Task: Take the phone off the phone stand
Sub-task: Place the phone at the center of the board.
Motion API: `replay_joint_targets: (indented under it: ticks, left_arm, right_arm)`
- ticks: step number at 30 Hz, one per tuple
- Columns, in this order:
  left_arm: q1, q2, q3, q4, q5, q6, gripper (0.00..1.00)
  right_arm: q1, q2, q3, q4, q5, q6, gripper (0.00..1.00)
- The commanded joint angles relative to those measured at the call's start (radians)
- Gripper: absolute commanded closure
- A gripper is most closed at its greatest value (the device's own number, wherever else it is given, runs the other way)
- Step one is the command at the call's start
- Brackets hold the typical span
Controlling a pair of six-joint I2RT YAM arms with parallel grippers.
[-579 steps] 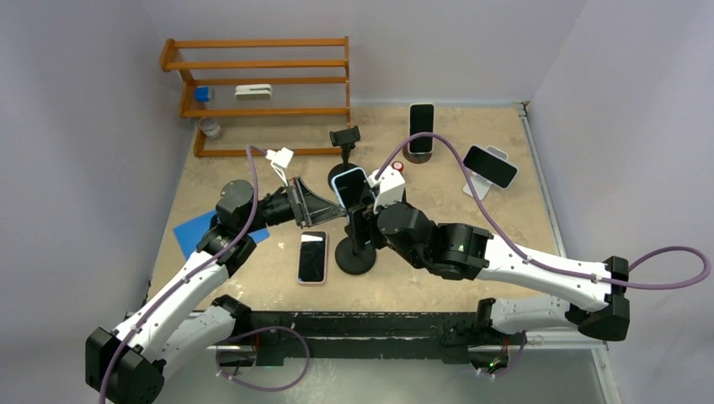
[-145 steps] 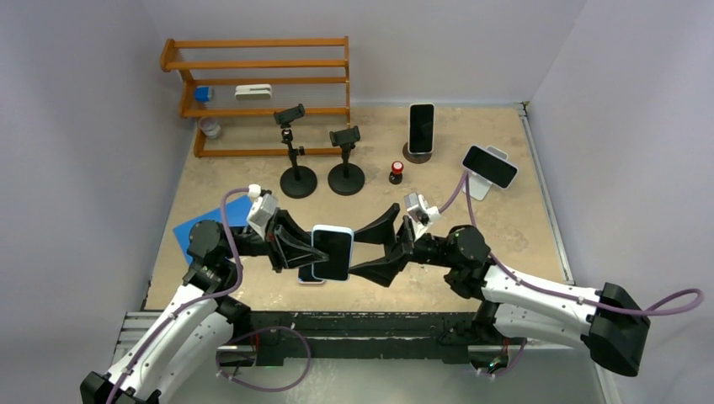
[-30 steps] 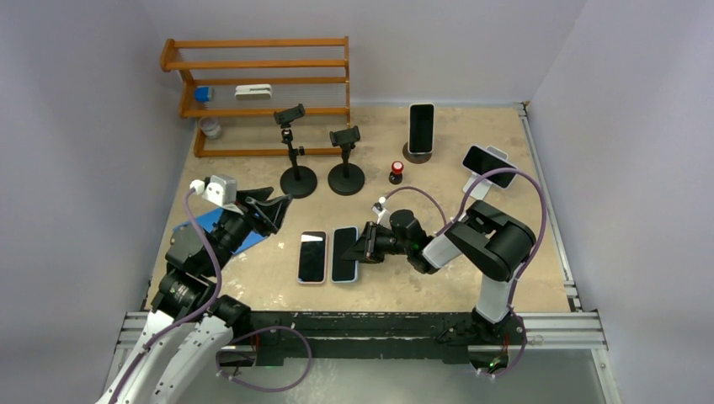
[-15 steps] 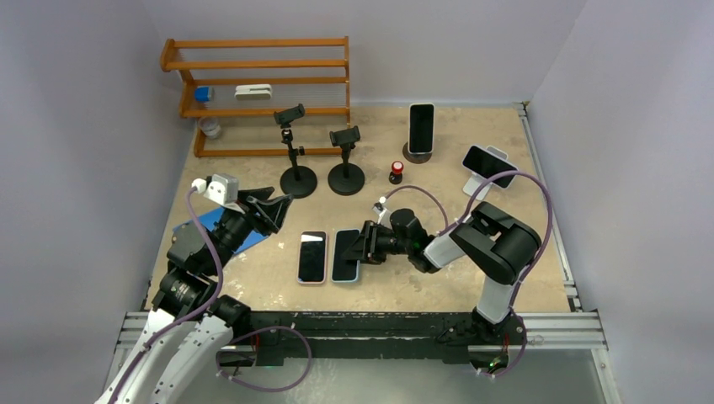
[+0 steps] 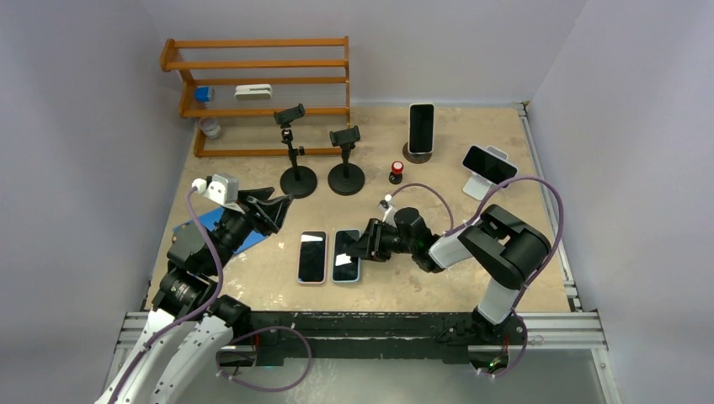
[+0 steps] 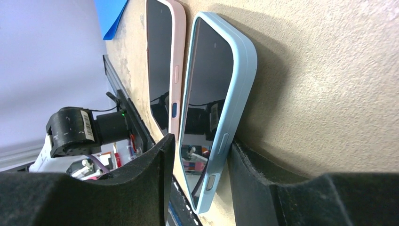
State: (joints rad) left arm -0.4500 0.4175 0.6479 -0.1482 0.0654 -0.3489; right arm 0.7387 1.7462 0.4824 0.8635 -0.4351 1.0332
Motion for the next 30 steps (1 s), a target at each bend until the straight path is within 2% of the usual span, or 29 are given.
replay_joint_targets:
  ticks: [1,19,30]
  left_arm:
    - [-0.001,0.004,0.016,0.024,-0.002,-0.009,0.49]
    - [-0.001,0.005,0.016,0.023,-0.002,-0.009,0.49]
    - [-0.001,0.006,0.016,0.024,0.002,-0.013,0.49]
  right_arm:
    - [-0.016,-0.022,-0.023,-0.025,0.057,-0.040,0.52]
    - [-0.054,-0.061,-0.083,-0.031,0.092,-0.058,0.52]
    - [-0.085,-0.167,-0.112,-0.141,0.173,-0.105,0.52]
